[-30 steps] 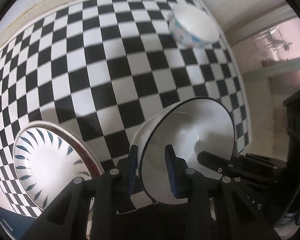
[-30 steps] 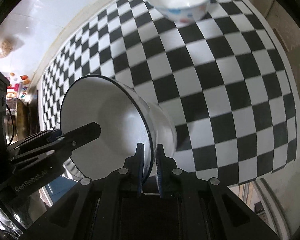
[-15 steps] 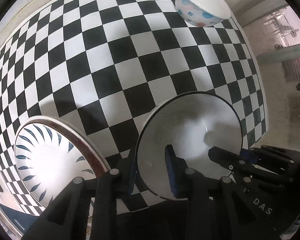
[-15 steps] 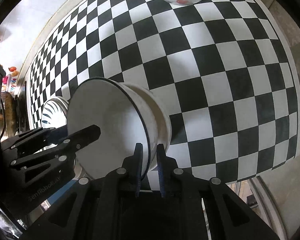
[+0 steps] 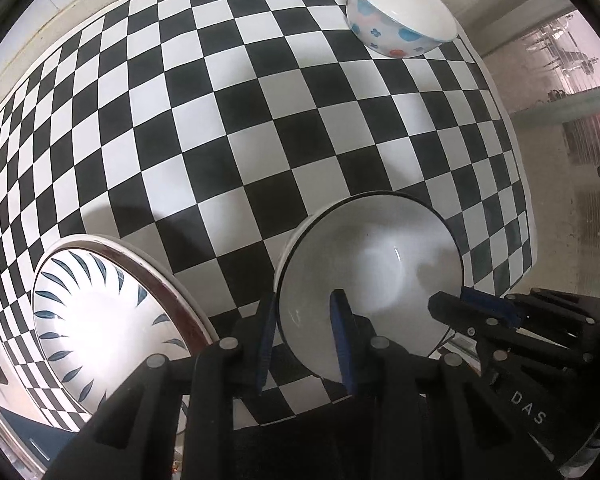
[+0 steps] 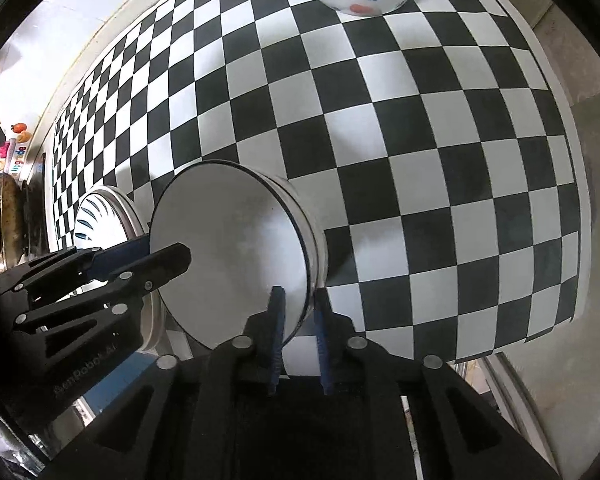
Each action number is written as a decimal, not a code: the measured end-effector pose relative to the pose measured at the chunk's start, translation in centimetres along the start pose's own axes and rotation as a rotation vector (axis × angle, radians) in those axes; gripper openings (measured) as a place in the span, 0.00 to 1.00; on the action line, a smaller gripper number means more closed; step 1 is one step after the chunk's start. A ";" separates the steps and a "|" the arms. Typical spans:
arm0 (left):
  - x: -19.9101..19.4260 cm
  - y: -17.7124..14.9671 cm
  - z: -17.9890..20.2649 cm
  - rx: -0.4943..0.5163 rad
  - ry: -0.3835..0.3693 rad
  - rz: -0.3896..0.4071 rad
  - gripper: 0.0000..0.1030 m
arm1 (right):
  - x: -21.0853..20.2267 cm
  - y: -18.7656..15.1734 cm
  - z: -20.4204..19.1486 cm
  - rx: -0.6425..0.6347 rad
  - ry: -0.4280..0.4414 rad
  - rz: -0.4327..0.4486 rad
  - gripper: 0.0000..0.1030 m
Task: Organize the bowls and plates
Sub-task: 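Lower the black-rim bowl into the first bowl and open both grippers, then move both grippers to the blue-dot bowl and grip its rim, then lift the blue-dot bowl and carry it over the bowl stack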
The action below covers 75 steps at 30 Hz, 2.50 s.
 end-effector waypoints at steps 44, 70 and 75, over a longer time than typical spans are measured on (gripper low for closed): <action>-7.4 21.5 2.4 -0.044 -0.111 0.070 0.28 | -12.2 15.2 11.1 0.195 0.201 0.163 0.52; -5.7 22.9 3.2 -0.003 -0.122 0.099 0.23 | -9.0 19.9 10.7 0.136 0.128 0.104 0.11; -8.7 19.0 3.0 0.012 -0.132 0.144 0.23 | -11.4 16.6 9.0 0.098 0.141 0.148 0.11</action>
Point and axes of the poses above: each gripper's, at about its wrist camera, not at the fingertips, and x roughly the way its jaws point, z to its right, y to its top, the point moved 5 cm from there along x, roughly the way its jaws point, and after that the axes turned 12 degrees about -z, right-handed, at the moved point
